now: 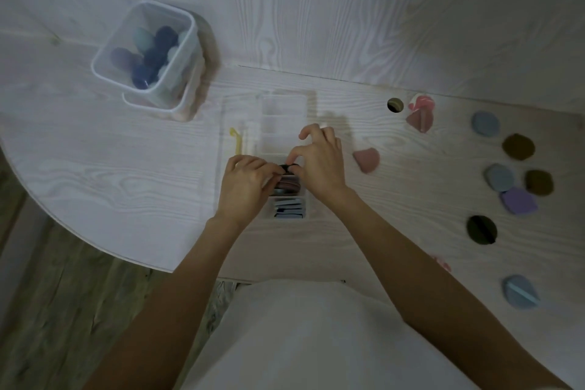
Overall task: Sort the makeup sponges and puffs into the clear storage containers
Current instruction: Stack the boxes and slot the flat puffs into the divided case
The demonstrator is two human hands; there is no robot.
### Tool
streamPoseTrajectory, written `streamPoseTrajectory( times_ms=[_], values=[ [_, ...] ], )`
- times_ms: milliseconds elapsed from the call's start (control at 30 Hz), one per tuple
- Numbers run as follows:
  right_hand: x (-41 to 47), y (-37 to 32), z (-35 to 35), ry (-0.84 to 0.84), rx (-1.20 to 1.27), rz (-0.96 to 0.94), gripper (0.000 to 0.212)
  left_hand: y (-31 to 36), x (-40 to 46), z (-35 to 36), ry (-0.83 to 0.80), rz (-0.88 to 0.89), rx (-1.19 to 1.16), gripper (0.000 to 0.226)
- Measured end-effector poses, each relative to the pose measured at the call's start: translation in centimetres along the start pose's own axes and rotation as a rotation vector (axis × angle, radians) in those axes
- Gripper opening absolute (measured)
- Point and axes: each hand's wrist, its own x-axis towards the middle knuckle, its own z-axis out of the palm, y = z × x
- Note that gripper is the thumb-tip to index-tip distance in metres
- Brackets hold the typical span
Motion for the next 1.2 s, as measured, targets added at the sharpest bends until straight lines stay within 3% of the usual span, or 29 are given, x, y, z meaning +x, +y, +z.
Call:
streamPoseTrajectory(
  times_ms=[100, 233, 433, 633, 733, 867, 933, 1033, 1133, 1200],
  values=[
    [-0.2, 0.6, -0.5, -0.048, 0.03, 0.009, 0.005, 0.4, -0.1, 0.2, -0.001, -0.016, -0.013, 0.014],
    [-1.4, 1.6, -0.3, 0.013, 0.131, 0.001, 0.004, 0.9, 0.0, 0.5, -0.084, 0.03, 0.005, 0.032],
    [-5.7, 4.6, -1.8, 0.205, 0.323, 0.098, 0.02, 2.5, 1.0, 1.1, -0.058, 0.087, -0.018, 0.021],
    [-12.8, 11.2, -4.8, 0.275, 0.233, 0.303, 0.025, 6.8, 1.9, 1.8, 0.088, 0.129, 0.009, 0.03],
    [-15.7, 14.3, -6.6, 0.295, 0.166, 0.434, 0.02, 11.0, 3.2, 2.0, 0.103, 0.295, -0.119, 0.028],
    [-18.2, 19.1, -8.4, 0.255, -0.026, 0.654, 0.021, 16.8, 5.8, 4.7, -0.092, 0.54, -0.238, 0.025],
    [-18.7, 20.8, -8.7, 0.246, -0.073, 0.747, 0.029, 18.7, 7.1, 6.6, -0.337, 0.497, -0.221, 0.028],
    [-18.6, 22.1, -8.5, 0.107, -0.078, 0.871, 0.048, 20.4, 8.3, 9.5, -0.669, 0.394, 0.022, 0.041],
    [-18.6, 22.7, -8.5, 0.047, -0.073, 0.942, 0.04, 21.6, 8.3, 11.2, -0.688, 0.41, 0.172, 0.051],
    [-18.4, 22.1, -8.9, 0.166, -0.08, 0.876, 0.025, 21.8, 7.9, 11.4, -0.665, 0.419, 0.177, 0.053]
  ],
)
